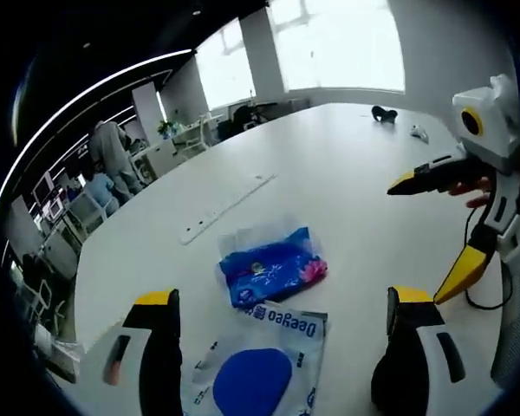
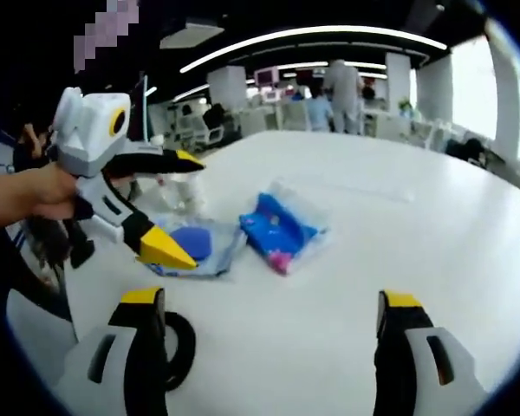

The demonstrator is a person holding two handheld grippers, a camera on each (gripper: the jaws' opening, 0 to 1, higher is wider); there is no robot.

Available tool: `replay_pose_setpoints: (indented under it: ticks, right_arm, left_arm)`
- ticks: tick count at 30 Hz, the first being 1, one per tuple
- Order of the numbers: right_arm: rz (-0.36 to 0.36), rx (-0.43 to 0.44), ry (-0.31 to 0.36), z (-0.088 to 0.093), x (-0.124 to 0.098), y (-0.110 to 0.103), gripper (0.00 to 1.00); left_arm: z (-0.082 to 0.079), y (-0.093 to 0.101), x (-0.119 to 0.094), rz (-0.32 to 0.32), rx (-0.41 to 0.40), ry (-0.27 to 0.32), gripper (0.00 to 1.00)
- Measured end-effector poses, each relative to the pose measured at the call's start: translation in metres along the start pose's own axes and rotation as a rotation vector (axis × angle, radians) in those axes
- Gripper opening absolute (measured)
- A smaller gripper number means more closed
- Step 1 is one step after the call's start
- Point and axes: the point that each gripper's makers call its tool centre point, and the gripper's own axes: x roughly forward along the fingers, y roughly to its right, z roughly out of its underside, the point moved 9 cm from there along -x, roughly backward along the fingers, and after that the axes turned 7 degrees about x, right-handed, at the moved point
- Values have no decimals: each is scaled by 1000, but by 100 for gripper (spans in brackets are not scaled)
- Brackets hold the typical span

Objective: Arrange the tabletop items into an orderly group along one side of the table until the central work area is clear of visible clutter.

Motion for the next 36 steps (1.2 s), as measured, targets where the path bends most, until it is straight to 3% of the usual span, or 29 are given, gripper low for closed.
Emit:
replay_pose_setpoints:
  ticks: [2,7,9,17,23,36]
  right_arm:
    - [12,-15,-5,-3,2,0,98]
    - [21,-4,4,-12,10,3,97]
    - [33,3,1,-14,13,5,96]
    - [88,75,-29,-16,25,15,89]
    - [107,71,-6,-24,37,18,89]
    - [132,106,-42,-30,65,30,82]
  left_arm:
    - [-6,-3,2,-12,-31,47,99]
    - [-6,-6,8,-10,-25,29,99]
    - [-7,-8,12,4,-74,53,99]
    - [-1,-23,26,4,-74,12,99]
    - [-3,-34,37,-3,-97,17,98]
    - [3,-58,53,-29,-102,-18,97]
